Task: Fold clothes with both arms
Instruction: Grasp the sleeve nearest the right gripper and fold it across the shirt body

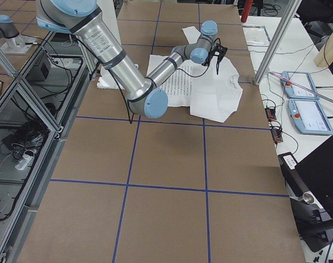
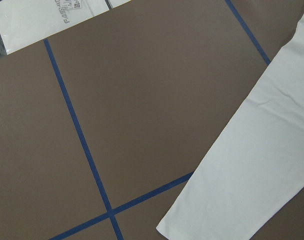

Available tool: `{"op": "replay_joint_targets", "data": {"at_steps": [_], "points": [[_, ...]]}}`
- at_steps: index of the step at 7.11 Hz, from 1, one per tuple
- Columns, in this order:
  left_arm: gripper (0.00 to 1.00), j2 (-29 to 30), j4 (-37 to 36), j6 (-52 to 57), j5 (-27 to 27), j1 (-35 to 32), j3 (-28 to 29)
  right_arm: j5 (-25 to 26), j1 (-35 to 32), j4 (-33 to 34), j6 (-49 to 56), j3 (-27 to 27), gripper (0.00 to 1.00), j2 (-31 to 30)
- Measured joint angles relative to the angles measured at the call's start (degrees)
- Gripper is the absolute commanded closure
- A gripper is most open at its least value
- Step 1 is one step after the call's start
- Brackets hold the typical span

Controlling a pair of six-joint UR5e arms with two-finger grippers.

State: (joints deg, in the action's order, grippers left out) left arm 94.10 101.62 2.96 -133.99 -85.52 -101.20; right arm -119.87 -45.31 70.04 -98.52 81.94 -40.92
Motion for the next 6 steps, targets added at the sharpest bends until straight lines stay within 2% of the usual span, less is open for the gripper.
{"op": "replay_joint_targets", "data": {"at_steps": [1,3,4,6], "points": [[0.00,-0.08,0.04,0.02,-0.02,0.02,-0.06,3.41,2.59,-0.16,-2.20,-4.22,1.00,5.66],[0.00,-0.19,0.06,0.03,-0.21,0.08,-0.24,7.48,6.64,-4.38,-3.53,-11.62,1.00,12.82],[0.00,-0.21,0.06,0.03,-0.42,0.08,-0.27,9.57,8.61,-6.88,-3.79,-14.76,1.00,15.01],[0.00,-0.22,0.06,0.03,-0.55,0.06,-0.35,11.77,10.47,-8.53,-4.08,-17.09,1.00,16.31]]}}
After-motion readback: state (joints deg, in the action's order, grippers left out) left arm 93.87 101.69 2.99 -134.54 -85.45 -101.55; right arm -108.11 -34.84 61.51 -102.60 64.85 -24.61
